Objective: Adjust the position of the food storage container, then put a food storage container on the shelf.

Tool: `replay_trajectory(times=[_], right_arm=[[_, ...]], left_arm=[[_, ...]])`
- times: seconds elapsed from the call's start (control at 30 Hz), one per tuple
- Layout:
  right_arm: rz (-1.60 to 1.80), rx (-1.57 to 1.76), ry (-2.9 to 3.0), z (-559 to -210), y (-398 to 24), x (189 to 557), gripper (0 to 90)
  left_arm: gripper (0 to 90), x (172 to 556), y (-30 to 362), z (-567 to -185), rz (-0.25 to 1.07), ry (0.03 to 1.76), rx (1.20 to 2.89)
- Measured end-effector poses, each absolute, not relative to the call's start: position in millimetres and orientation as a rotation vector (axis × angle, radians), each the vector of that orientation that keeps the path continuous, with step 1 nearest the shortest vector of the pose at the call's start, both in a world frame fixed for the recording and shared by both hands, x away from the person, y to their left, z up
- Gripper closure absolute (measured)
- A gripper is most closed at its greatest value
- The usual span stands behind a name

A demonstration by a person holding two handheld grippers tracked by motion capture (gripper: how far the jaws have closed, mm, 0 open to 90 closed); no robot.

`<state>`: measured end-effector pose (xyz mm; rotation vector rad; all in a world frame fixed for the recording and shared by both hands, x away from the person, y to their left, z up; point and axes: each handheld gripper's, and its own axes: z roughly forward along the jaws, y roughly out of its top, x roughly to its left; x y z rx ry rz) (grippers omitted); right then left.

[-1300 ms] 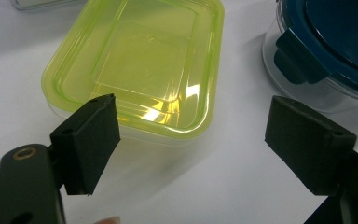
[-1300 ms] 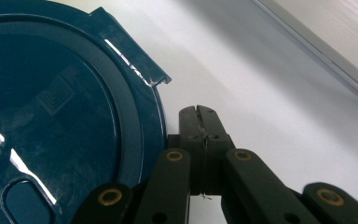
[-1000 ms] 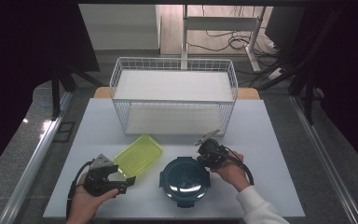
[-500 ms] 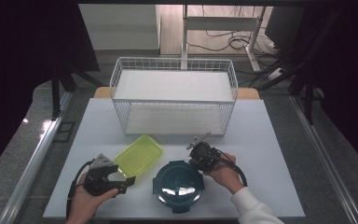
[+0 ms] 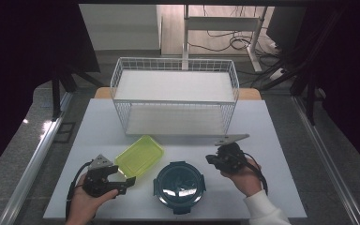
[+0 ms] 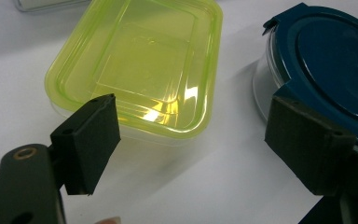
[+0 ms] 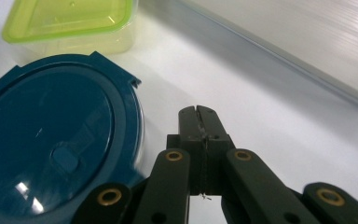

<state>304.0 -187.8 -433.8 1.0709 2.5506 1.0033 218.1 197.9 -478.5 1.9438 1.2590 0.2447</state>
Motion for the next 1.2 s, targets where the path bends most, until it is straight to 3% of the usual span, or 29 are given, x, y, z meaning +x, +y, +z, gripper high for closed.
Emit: replay_trajectory(times=[0.33, 0.37, 0.47, 0.5, 0.63, 0.73, 1.2], right_arm=[[1.09, 1.214, 2.499, -444, -226, 284, 86.2], [1.092, 1.217, 2.498, -445, -227, 283, 80.8], [1.094, 1.273, 2.449, -445, -228, 282, 48.0], [1.111, 1.3, 2.443, -445, -228, 281, 40.8], [1.202, 1.347, 2.469, -447, -228, 279, 24.5], [1.239, 1.34, 2.497, -448, -227, 277, 19.5], [1.321, 1.384, 2.512, -450, -223, 277, 14.6]], left_arm=[[17.7, 219, 196, -478, 0.244, 1.257, 1.944], [17.6, 219, 196, -478, 0.244, 1.258, 1.943], [16.9, 218, 195, -478, 0.244, 1.26, 1.939], [16.6, 218, 195, -478, 0.241, 1.261, 1.934], [13.5, 219, 195, -476, 0.215, 1.28, 1.9], [12.1, 218, 194, -474, 0.212, 1.284, 1.895], [9.9, 218, 182, -462, 0.089, 1.26, 1.846]])
